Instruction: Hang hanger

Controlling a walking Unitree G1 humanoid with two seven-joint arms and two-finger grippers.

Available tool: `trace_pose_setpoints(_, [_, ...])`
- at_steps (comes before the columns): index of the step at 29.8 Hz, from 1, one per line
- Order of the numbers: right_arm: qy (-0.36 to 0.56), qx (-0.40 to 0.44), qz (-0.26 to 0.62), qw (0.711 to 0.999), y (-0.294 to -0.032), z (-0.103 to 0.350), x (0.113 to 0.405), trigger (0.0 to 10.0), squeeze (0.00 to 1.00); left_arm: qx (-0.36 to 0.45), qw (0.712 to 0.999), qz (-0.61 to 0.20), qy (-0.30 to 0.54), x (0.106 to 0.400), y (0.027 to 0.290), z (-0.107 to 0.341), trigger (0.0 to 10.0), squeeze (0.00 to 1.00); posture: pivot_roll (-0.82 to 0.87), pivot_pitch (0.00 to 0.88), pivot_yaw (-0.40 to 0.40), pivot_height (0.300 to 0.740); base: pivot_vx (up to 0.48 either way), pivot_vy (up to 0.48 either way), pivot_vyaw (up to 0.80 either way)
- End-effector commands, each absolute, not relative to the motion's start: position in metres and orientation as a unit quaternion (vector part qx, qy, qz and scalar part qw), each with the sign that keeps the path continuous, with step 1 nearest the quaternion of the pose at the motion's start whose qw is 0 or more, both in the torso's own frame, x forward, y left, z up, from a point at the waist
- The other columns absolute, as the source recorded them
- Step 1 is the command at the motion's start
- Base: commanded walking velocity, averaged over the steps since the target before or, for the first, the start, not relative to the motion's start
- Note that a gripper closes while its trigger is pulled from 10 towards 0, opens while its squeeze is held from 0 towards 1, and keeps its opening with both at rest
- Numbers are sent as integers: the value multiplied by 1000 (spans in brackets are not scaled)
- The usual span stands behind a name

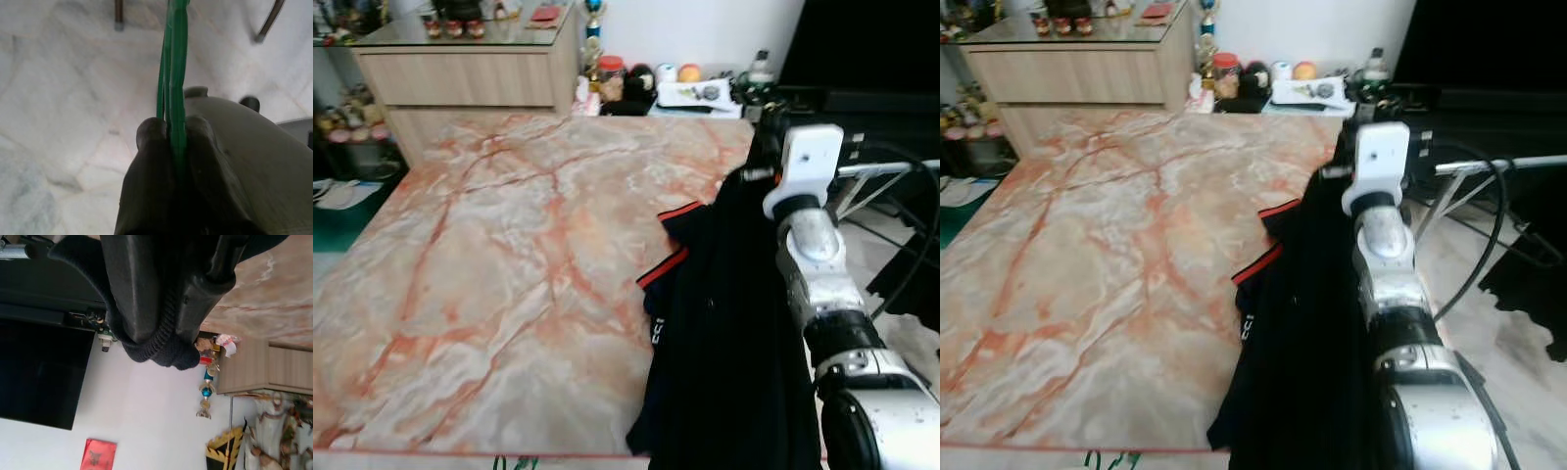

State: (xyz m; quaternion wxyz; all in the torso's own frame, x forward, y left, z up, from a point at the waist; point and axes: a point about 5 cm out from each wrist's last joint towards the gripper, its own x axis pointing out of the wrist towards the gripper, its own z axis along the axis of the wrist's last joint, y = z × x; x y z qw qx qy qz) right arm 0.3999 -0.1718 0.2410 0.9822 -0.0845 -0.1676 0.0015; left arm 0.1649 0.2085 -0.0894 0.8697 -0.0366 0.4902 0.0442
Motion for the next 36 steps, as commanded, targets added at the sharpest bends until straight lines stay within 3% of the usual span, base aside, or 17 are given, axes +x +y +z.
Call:
trace_pose_setpoints(1, [-162,-82,12,983,-166,233,394,10000,0,-38,857,52,512,152,212,-94,10000,0,-7,86,-6,740,0,0,0])
trace_pose_setpoints(7, [-88,-74,2,993,-176,180,373,10000,0,-35,854,44,517,150,210,-95,10000,0,-12,76,-7,740,0,0,0])
trace_pose_setpoints(14, [-60,-59,-1,996,-178,159,353,10000,0,-35,854,39,518,150,206,-96,10000,0,-13,65,-10,740,0,0,0])
trace_pose_setpoints(15, [-61,-53,-1,997,-178,157,349,10000,576,-35,854,38,518,151,205,-96,10000,0,-14,62,-12,740,0,0,0])
trace_pose_setpoints(16, [-61,-54,-2,997,-178,157,347,10000,741,-35,854,38,518,151,205,-96,10000,0,-14,62,-12,740,0,0,0])
trace_pose_setpoints(17, [-65,-54,-4,996,-178,157,343,10000,1000,-35,854,38,518,151,205,-96,10000,0,-14,59,-13,740,0,0,0])
trace_pose_setpoints(22, [-82,-42,-22,996,-182,159,327,10000,1000,-34,854,37,517,151,204,-96,10000,0,-15,55,-14,740,0,0,0])
trace_pose_setpoints(31, [-33,-48,-28,998,-185,136,284,10000,1000,-23,852,26,523,151,203,-96,10000,0,-24,45,-17,740,0,0,0])
trace_pose_setpoints(36, [-28,-39,-38,998,-185,131,275,10000,1000,-24,852,25,522,151,203,-96,10000,0,-27,42,-14,740,0,0,0])
